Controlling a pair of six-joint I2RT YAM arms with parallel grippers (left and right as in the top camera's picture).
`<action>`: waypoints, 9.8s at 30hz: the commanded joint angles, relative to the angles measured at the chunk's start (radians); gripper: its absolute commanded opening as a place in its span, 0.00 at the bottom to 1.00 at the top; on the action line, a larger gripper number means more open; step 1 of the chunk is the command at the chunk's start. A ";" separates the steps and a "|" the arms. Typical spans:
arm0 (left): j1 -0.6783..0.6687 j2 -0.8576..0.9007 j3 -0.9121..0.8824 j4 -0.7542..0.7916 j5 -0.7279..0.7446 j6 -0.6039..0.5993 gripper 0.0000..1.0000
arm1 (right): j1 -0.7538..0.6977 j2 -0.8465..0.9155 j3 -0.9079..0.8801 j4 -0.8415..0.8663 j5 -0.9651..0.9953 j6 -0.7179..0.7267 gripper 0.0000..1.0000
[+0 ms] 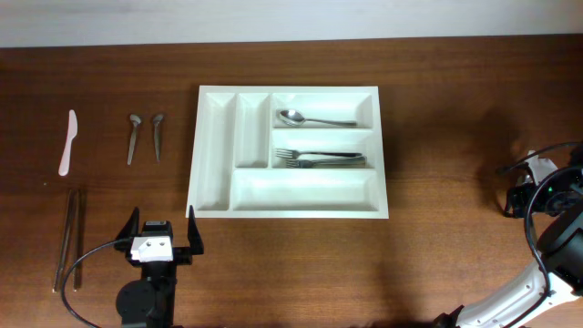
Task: Pack container
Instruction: 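Lower the right gripper over the second silver spoon and close on its handle, then lift the spoon and carry it left over the tray, then lower the spoon into the top compartment beside the first and release, then raise the right gripper and move it away to the right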
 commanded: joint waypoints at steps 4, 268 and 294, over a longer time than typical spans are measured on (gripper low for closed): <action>0.006 -0.005 -0.005 -0.003 0.001 -0.010 0.99 | -0.002 0.013 -0.005 0.011 0.008 -0.005 0.99; 0.007 -0.002 -0.005 0.003 0.050 -0.010 0.99 | 0.195 -0.247 0.261 -0.140 0.075 0.558 0.99; 0.120 0.661 0.851 -0.714 -0.129 0.050 0.99 | 0.195 -0.247 0.261 -0.140 0.076 0.558 0.99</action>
